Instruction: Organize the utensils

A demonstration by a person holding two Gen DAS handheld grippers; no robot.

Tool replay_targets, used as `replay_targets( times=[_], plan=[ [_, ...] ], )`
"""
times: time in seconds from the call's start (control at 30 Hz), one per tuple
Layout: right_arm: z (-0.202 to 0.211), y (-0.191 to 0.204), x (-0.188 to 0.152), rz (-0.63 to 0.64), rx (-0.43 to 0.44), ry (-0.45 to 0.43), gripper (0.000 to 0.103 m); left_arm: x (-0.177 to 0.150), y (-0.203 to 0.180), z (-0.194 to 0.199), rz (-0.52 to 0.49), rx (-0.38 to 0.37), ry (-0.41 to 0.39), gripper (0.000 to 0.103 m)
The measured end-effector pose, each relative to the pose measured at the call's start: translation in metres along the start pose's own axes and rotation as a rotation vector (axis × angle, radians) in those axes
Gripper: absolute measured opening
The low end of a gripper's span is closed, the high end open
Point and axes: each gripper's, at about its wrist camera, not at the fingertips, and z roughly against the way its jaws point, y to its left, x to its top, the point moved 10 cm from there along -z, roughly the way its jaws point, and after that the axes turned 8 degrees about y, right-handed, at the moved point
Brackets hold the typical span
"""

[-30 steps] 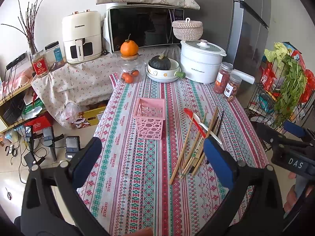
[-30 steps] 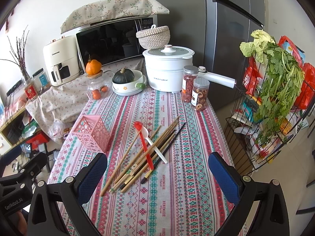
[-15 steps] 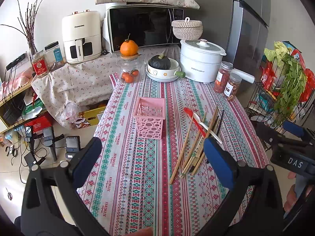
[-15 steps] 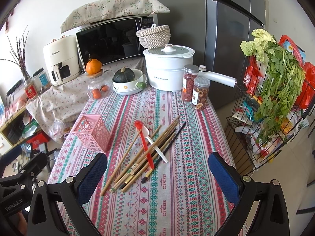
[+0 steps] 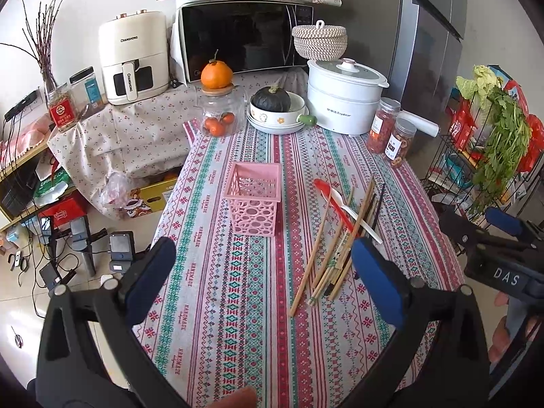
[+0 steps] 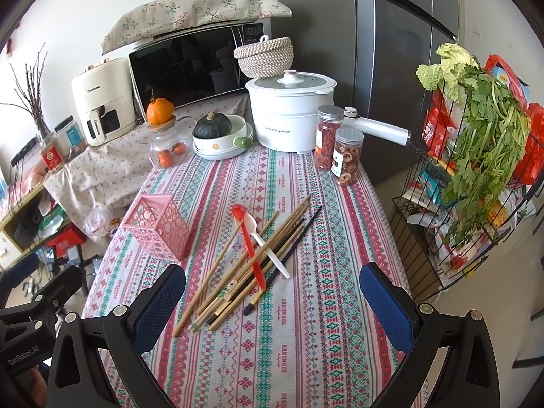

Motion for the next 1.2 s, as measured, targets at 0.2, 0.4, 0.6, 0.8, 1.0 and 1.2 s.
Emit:
replay_targets(
  times=[0.2, 0.4, 0.6, 0.8, 1.0, 1.2],
  plan=[
    [-0.032, -0.026, 0.004, -0.050, -0.039, 0.079, 0.103, 0.007, -0.024, -0.023, -0.085, -0.070, 0.097, 0.103],
    [-0.065, -0.056, 0.012, -0.115, -0.049, 0.175, 0.103, 0.022, -0.064, -0.050, -0.213, -0.107, 0.205, 0.103],
    [-0.109, -0.086, 0.005, -0.200, 0.002, 0.322, 0.103, 0.033, -0.095, -0.113, -0.215, -0.167, 0.408, 0.089],
    [-0.133, -0.110, -0.006, -0.238, -0.024, 0.392, 0.103, 0.025, -0.104, -0.179, -0.220, -0.098, 0.536, 0.055],
    [-0.136, -0.111, -0.006, -0.248, -0.001, 0.404, 0.103, 0.018, -0.111, -0.220, -0.212, -0.074, 0.587, 0.029],
    [-0.138, -0.106, -0.002, -0.235, 0.000, 0.405, 0.103, 0.013, -0.122, -0.235, -0.191, -0.100, 0.603, 0.021]
  ],
)
